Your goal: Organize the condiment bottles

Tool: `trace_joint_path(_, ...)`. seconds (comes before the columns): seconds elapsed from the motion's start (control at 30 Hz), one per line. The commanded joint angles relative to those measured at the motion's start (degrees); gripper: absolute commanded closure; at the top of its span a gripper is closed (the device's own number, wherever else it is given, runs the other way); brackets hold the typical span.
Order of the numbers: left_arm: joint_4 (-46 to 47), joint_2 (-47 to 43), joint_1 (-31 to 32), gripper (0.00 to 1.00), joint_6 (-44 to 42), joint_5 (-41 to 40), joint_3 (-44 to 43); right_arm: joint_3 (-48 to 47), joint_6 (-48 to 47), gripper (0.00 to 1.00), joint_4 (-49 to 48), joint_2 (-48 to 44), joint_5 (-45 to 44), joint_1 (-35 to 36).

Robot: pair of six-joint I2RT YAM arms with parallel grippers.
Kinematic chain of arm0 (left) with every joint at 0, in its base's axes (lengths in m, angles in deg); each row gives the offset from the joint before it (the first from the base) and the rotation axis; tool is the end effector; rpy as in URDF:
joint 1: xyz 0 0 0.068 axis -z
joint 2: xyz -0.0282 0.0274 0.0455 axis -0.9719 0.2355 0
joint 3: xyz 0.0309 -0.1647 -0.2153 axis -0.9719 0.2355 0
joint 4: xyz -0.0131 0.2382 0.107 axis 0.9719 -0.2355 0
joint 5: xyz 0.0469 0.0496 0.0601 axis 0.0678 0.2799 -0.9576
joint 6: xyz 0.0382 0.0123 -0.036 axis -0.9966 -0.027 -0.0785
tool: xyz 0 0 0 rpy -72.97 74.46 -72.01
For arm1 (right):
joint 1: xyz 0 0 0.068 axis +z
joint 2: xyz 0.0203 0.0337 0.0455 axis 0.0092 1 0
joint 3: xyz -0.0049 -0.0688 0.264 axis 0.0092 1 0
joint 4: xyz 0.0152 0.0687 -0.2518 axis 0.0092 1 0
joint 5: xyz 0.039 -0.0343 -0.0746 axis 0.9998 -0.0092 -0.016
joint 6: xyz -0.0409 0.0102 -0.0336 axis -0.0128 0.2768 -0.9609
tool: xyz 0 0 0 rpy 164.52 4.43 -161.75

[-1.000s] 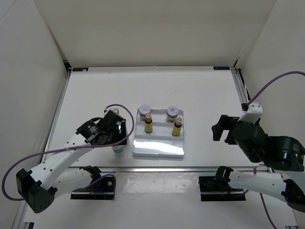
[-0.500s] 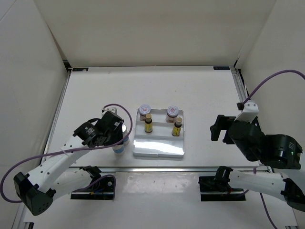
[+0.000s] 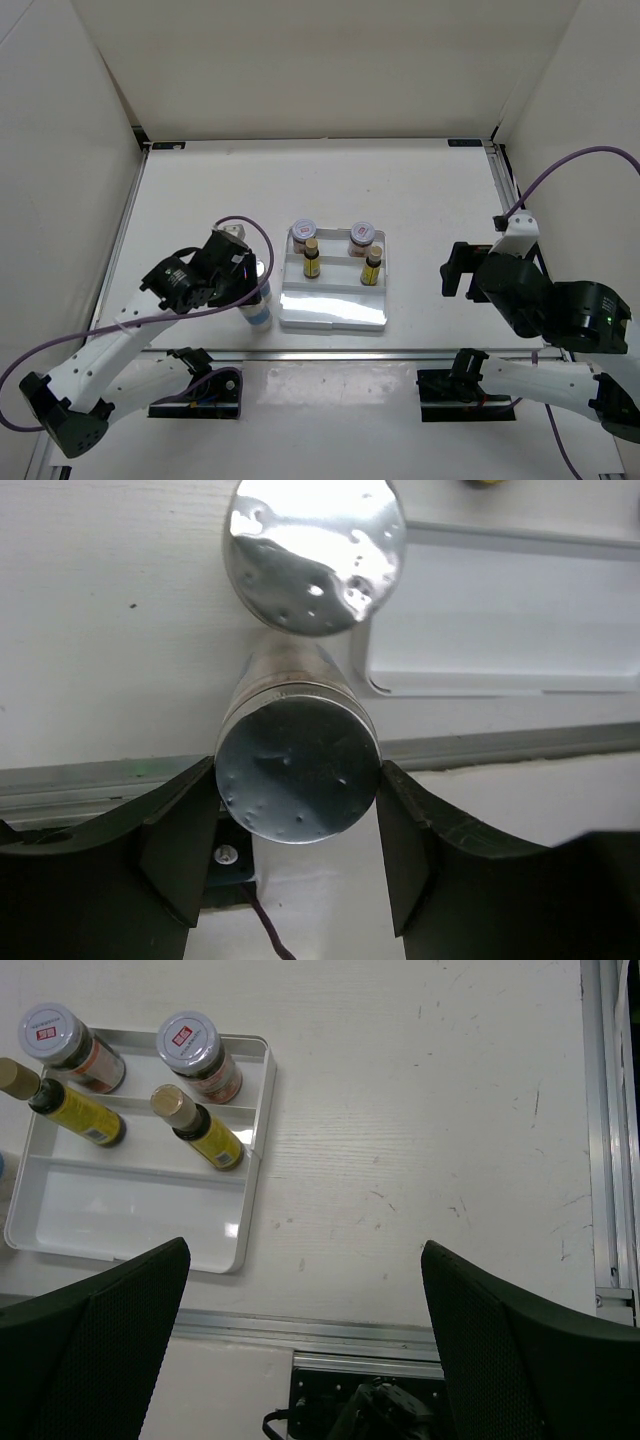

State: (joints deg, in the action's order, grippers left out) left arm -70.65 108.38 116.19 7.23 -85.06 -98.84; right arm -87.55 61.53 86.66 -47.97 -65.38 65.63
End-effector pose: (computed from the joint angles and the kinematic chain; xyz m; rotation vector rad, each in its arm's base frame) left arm 0.1238 -0.0945 0.2965 -0.0236 2.6584 -0.1985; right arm 0.0495 0.0423 0.4119 -0.0002 2.0268 0.1689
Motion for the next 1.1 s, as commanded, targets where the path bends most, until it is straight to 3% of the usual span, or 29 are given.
trace_joint_path(0.0,0.74,-2.93,-0.17,0.89,1.72,6.81,-4.57,-0.04,-0.1,0.01,8.66,0.03,-0.78,0.03)
trace_joint_path(0.3,0.74,1.8,8.08,0.89,4.62,6.05,-14.22,-0.04,-0.1,0.01,8.66,0.55,-0.78,0.03)
trace_joint_path(0.53,0.74,13.66,14.84,0.89,4.1,1.13,-23.19,0.57,-0.62,0.01,7.6,1.09,-1.3,0.03)
trace_joint_path(0.67,3.89,22.18,19.24,0.89,3.58,-2.05,-29.6,11.87,3.49,0.01,2.42,-3.99,-3.13,0.72)
trace_joint_path(0.7,4.6,23.51,19.95,0.89,2.97,-2.05,-30.4,12.87,0.64,0.01,-1.5,-4.88,-2.63,0.73)
trace_joint_path(1.07,9.62,38.36,24.44,0.89,-0.99,-3.1,-38.93,13.23,2.72,0.01,0.05,-8.93,-3.15,0.73)
